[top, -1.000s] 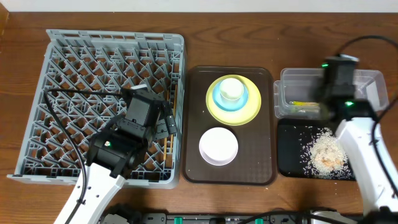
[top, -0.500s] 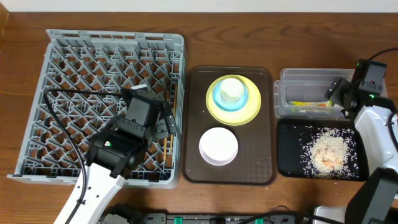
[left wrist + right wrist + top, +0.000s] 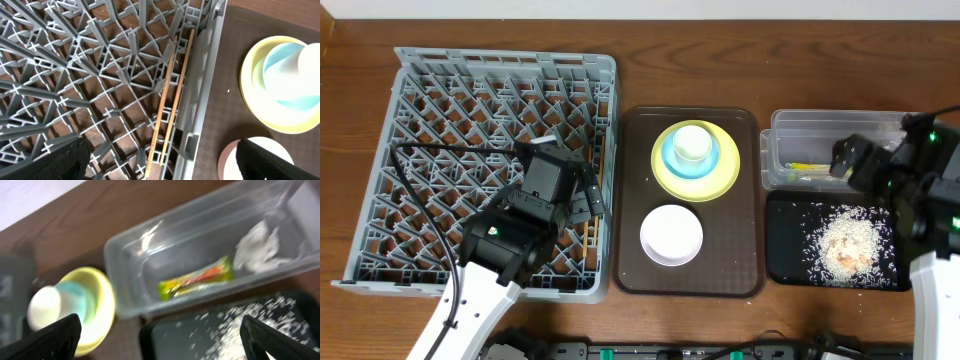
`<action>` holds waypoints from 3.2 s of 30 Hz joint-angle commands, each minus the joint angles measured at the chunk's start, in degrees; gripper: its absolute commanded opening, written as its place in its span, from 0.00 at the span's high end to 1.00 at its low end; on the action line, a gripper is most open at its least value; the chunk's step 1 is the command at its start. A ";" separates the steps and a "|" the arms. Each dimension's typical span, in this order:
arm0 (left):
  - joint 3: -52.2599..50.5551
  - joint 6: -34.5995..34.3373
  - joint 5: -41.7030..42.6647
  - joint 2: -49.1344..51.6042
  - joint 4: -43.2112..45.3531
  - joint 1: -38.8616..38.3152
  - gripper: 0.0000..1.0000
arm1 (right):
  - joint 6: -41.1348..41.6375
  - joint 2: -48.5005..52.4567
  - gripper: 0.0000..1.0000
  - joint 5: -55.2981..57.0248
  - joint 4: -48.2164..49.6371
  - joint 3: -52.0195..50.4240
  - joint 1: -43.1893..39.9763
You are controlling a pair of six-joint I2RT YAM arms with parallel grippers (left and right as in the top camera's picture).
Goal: Sort waste into correct bins and load items into the dishwasher
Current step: 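Carry the tissue into the clear plastic bin and open the right gripper, then move the left gripper to the white plate and grasp its rim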
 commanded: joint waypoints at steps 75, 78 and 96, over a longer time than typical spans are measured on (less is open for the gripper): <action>-0.07 -2.91 0.11 36.83 20.20 -37.51 0.55 | -0.28 -1.70 0.01 -5.29 -4.55 0.57 -0.26; -0.07 -2.91 0.26 37.00 19.39 -37.51 0.56 | -0.28 -1.70 0.01 -5.29 -4.55 0.57 -0.26; -0.13 -7.82 0.02 37.00 17.62 -40.13 0.80 | -0.28 -1.70 0.01 -5.29 -4.55 0.57 -0.26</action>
